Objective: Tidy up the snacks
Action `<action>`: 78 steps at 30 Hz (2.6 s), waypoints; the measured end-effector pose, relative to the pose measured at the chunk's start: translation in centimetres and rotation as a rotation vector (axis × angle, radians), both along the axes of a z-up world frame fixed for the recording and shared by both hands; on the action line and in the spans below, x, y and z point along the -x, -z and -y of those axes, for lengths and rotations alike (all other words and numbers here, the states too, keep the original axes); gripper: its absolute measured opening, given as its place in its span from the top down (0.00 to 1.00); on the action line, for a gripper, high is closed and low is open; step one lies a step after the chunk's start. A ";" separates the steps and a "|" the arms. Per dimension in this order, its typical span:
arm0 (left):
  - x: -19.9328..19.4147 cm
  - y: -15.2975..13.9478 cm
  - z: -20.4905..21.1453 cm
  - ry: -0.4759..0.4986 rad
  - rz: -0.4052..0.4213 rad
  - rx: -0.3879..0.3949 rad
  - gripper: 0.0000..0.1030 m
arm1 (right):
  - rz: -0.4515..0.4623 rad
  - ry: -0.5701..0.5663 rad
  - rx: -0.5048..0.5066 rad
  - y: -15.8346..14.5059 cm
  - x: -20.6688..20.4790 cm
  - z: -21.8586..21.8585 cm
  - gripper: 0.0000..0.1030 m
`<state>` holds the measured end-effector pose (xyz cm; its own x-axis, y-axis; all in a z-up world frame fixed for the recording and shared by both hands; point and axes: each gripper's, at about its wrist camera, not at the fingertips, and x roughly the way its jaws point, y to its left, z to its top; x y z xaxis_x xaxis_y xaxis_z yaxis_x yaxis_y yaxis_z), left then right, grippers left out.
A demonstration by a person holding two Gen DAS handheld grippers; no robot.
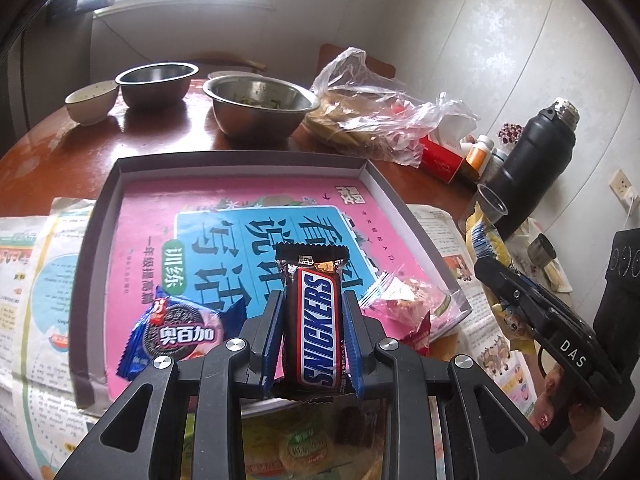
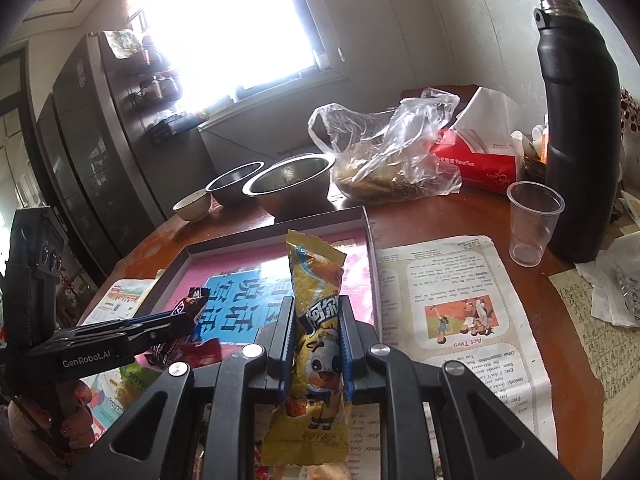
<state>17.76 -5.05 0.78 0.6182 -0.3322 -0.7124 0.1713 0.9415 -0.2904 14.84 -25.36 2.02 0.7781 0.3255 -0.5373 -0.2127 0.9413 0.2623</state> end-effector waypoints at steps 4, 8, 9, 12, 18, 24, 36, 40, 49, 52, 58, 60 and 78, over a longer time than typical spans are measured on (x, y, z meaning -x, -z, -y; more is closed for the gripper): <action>-0.6 0.6 0.2 0.005 -0.013 0.000 0.72 | -0.007 0.008 -0.007 0.3 -0.7 0.3 0.81; -1.1 1.2 0.3 0.012 -0.028 0.003 0.72 | -0.017 0.011 -0.009 0.6 -1.2 0.2 0.81; -1.2 1.3 0.4 0.014 -0.030 0.004 0.72 | -0.019 0.012 -0.012 0.7 -1.4 0.2 0.81; -1.5 1.7 0.3 0.018 -0.037 0.008 0.72 | -0.022 0.016 -0.016 0.8 -1.8 0.2 0.81; -1.9 2.3 0.4 0.026 -0.051 0.010 0.72 | -0.028 0.019 -0.013 1.0 -2.3 0.0 0.81; -2.0 2.8 0.7 0.041 -0.058 0.011 0.72 | -0.040 0.025 0.010 1.3 -3.0 -0.2 0.81; -2.1 3.2 0.6 0.042 -0.070 0.015 0.72 | -0.103 0.014 0.038 3.0 -4.4 -0.9 0.81; -2.1 3.3 0.5 0.040 -0.073 0.017 0.72 | -0.108 0.014 0.043 3.1 -4.6 -1.0 0.80; -2.2 3.3 0.5 0.036 -0.074 0.016 0.72 | -0.152 -0.015 0.045 4.2 -5.2 -1.9 0.80; -2.2 3.3 0.4 0.033 -0.074 0.015 0.72 | -0.164 -0.027 0.042 4.6 -5.2 -2.3 0.79; -2.3 3.4 0.3 0.030 -0.074 0.015 0.72 | -0.159 -0.037 0.034 4.7 -4.8 -2.8 0.79; -2.3 3.4 0.3 0.028 -0.074 0.014 0.72 | -0.158 -0.037 0.036 4.7 -4.8 -2.8 0.79; -2.1 3.3 0.0 0.015 -0.075 0.016 0.72 | -0.138 -0.010 0.051 3.8 -4.1 -2.1 0.79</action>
<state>19.89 -5.10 -2.53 0.5577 -0.3531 -0.7512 0.1629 0.9340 -0.3181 18.98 -23.30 -1.75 0.6926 0.3021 -0.6550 -0.1872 0.9522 0.2413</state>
